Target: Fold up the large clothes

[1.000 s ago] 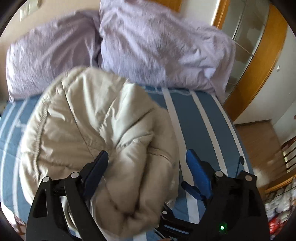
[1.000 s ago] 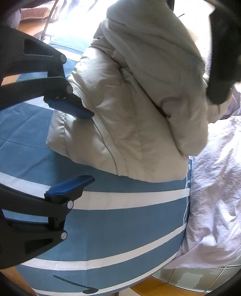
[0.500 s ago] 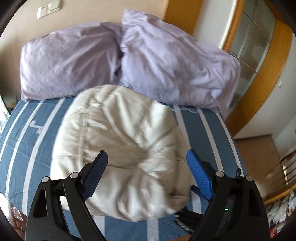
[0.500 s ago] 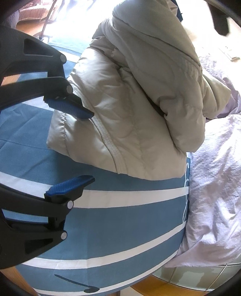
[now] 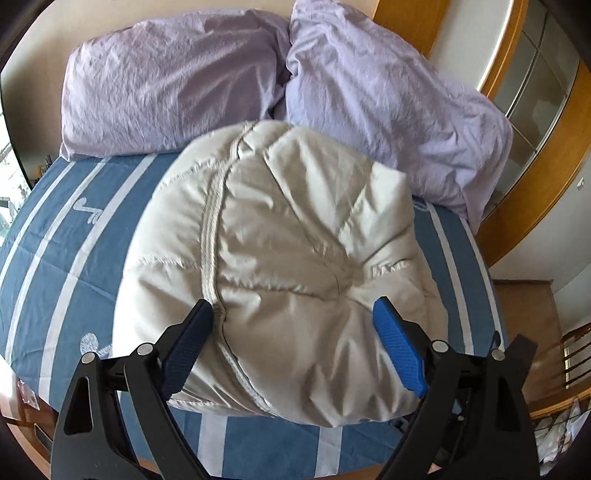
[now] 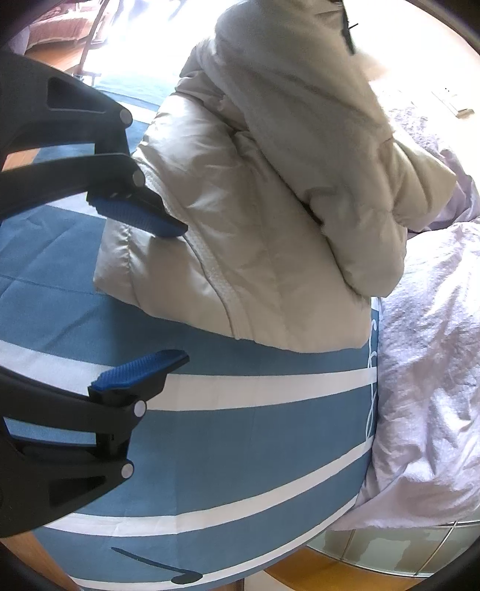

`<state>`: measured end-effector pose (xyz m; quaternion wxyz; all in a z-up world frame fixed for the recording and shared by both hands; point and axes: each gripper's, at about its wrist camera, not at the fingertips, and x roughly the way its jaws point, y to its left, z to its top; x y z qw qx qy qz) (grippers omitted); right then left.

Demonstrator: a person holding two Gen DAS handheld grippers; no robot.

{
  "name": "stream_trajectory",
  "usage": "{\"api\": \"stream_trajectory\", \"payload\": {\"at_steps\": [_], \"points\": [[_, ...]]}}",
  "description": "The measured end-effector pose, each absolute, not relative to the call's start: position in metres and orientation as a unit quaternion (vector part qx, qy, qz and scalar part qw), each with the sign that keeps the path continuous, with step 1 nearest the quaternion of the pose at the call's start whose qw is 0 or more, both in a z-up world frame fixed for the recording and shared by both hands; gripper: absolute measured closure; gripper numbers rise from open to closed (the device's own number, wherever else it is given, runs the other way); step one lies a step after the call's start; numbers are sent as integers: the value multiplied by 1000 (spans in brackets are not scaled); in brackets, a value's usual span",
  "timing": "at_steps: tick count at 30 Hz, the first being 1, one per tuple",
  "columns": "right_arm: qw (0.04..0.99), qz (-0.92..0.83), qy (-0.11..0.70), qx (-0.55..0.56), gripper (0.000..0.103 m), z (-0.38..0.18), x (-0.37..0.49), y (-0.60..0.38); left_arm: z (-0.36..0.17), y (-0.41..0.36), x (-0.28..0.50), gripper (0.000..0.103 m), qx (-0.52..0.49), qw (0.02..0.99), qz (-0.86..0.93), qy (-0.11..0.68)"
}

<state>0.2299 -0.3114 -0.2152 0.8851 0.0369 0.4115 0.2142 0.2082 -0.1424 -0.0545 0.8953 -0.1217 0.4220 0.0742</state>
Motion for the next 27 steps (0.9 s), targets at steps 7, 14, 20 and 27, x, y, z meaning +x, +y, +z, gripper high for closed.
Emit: {"api": "stream_trajectory", "payload": {"at_steps": [7,14,20,27], "points": [[885,212,412,41,40,-217,232,-319,-74,-154,210,13,-123,891,74,431],[885,212,412,44,40,-218,235,-326,-96,-167,215,13,-120,886,71,442],[887,205,411,46,40,-220,236,-335,-107,-176,220,12,-118,885,72,445],[891,181,412,55,40,-221,239,-356,-114,-185,223,12,-114,884,73,448]]}}
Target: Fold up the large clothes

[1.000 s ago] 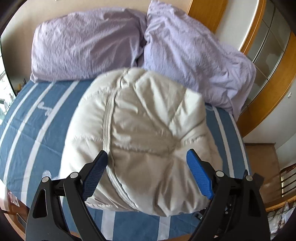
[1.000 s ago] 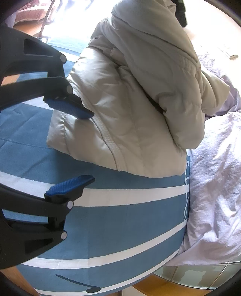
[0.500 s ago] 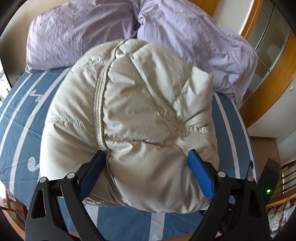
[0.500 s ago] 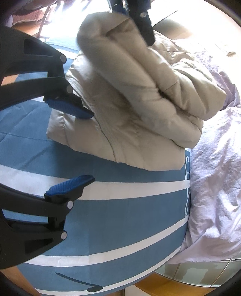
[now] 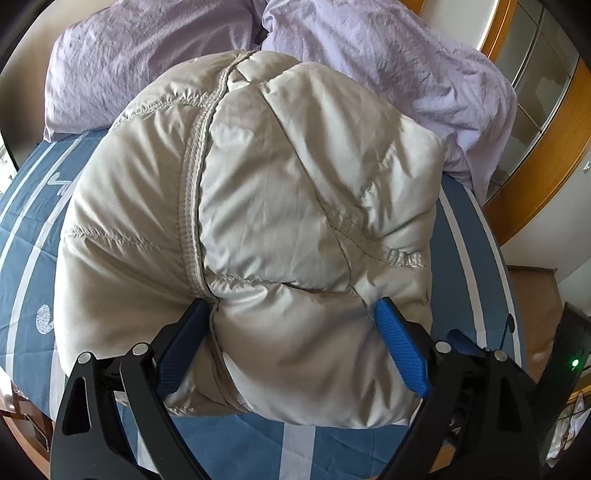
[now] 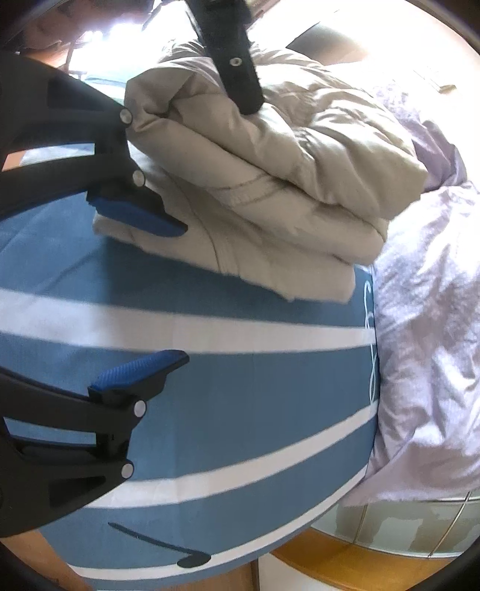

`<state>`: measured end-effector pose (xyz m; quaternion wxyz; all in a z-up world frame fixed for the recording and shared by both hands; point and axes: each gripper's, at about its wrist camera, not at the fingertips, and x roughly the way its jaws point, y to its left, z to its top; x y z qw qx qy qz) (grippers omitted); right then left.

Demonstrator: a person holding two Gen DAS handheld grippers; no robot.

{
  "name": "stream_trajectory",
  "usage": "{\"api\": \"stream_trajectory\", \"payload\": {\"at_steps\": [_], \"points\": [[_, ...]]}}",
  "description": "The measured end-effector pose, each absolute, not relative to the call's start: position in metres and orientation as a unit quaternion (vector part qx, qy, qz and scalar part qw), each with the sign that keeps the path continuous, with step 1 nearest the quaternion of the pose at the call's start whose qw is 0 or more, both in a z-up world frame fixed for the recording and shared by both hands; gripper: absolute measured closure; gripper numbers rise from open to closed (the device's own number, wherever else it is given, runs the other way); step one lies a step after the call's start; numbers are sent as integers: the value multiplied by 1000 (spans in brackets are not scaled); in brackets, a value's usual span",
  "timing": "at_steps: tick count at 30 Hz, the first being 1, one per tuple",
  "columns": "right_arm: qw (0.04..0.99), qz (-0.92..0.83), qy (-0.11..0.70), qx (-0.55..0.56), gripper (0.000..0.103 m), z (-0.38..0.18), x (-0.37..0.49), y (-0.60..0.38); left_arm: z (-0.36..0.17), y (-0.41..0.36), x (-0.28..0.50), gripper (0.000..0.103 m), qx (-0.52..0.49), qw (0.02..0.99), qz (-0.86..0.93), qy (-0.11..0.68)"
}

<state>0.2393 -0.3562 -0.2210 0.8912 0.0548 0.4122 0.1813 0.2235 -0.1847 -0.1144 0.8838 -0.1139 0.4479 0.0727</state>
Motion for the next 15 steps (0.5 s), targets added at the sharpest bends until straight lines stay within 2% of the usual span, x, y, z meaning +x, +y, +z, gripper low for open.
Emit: {"api": "stream_trajectory", "payload": {"at_steps": [9,12,15], "points": [[895,156,412,69,41,-216,253,-378,-122,-189,229,9,-94,886,76,447],[898,154,402,87,49,-203,261,-387,-125,-191,229,9,-86,888,76,445],[902,165,387,102,62,-184,269,-390,-126,-191,230,8,-87,888,75,445]]}}
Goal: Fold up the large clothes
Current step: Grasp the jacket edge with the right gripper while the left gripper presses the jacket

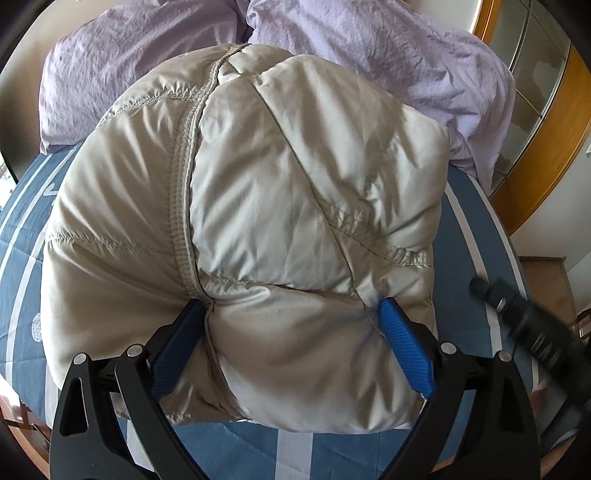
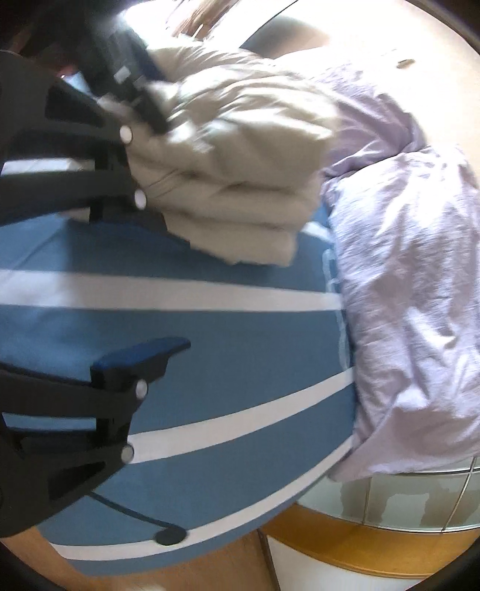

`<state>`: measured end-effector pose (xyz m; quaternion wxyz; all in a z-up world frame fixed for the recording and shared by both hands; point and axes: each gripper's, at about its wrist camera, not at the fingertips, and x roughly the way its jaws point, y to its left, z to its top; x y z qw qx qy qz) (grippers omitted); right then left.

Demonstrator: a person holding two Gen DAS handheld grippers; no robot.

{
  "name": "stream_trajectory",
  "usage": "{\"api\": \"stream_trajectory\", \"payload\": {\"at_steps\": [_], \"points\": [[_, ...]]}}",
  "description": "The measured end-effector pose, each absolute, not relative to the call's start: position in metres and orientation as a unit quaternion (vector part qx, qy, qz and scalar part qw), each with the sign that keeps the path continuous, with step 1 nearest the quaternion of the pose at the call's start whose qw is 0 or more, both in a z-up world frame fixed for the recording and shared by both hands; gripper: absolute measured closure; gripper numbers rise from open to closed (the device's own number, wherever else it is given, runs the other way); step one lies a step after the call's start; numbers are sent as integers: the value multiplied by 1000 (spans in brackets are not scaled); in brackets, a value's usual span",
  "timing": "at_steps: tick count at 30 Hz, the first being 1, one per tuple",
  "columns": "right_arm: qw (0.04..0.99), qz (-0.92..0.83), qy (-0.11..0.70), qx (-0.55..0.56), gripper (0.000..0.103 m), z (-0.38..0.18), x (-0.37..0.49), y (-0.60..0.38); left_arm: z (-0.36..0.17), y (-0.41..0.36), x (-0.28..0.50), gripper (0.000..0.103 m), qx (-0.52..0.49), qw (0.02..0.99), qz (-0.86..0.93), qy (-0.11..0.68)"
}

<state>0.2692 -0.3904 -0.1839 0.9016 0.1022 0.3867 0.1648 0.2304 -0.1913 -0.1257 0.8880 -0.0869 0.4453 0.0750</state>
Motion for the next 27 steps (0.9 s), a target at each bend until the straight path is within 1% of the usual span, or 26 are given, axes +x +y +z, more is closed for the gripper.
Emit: {"api": "stream_trajectory", "payload": {"at_steps": [2,5,8,14,21,24,25,27], "points": [[903,182,372,112,74,-170,274,-387,-125,-190,231,9,-88,888,73,446],[904,212,351,119,80,-150,277,-377,-125,-189,232,8,-88,888,69,446],[904,242,333,116,84,-133,278,-364,-125,-189,231,8,-89,888,67,446],[895,294,322,99,87,-113,290,-334,-125,-189,231,8,-86,888,63,447],[893,323,310,58,87,-99,304,-310,-125,-190,229,8,-80,890,63,445],[886,322,330,44,88,-107,317,-303,-125,-190,229,8,-79,890,63,444],[883,322,338,40,90,-113,321,-301,-125,-190,229,8,-78,891,63,443],[880,324,346,31,91,-123,324,-299,-125,-191,228,8,-77,891,63,443]]}}
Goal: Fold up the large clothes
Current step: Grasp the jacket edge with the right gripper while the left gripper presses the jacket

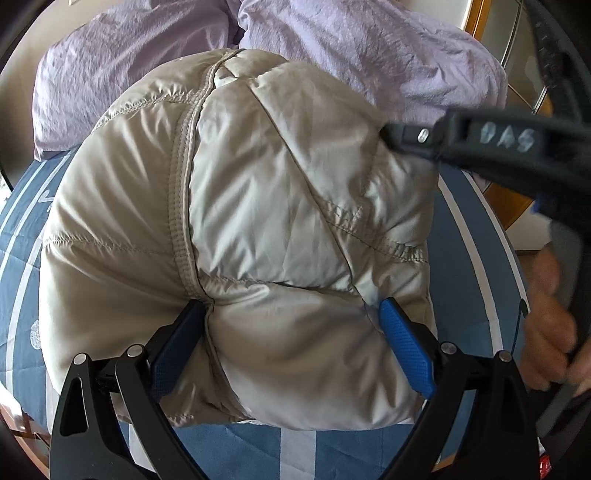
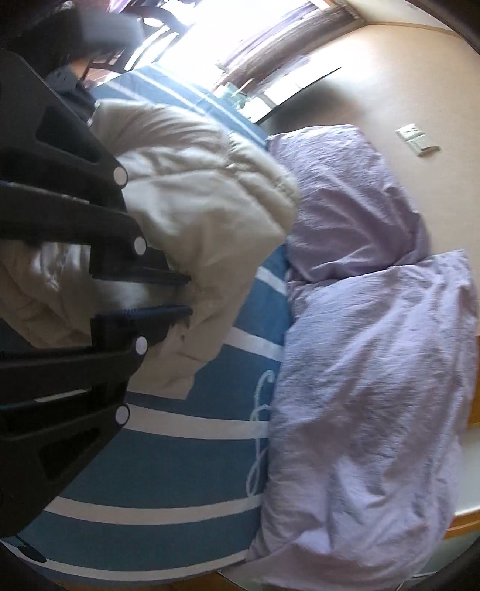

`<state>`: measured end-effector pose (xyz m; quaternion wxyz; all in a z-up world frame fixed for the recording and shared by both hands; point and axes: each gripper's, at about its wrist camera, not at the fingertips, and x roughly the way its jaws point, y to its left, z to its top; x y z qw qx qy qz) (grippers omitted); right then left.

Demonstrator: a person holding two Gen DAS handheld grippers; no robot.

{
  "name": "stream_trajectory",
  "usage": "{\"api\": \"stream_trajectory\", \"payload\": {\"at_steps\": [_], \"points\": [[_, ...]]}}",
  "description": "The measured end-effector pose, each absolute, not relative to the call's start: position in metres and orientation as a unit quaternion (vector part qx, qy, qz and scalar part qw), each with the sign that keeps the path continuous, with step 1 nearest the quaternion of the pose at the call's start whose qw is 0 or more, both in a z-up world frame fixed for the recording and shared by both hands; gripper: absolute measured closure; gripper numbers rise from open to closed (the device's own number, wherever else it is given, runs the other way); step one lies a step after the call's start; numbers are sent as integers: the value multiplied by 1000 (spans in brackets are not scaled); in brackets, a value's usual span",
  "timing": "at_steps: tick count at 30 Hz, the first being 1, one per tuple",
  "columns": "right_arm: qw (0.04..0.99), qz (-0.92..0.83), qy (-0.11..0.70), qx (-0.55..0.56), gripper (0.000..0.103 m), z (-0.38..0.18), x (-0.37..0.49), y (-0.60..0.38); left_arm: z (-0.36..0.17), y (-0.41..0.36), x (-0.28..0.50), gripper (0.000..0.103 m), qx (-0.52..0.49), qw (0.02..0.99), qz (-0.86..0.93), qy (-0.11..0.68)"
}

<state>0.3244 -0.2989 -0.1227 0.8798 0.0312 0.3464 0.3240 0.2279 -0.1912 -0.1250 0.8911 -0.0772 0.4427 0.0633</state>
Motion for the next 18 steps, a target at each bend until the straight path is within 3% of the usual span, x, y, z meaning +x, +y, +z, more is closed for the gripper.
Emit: {"api": "stream_trajectory", "payload": {"at_steps": [18], "points": [[869,310,385,-5,97,-178,354,-285,-121,-197,227,7,-58,897,41,436]]}}
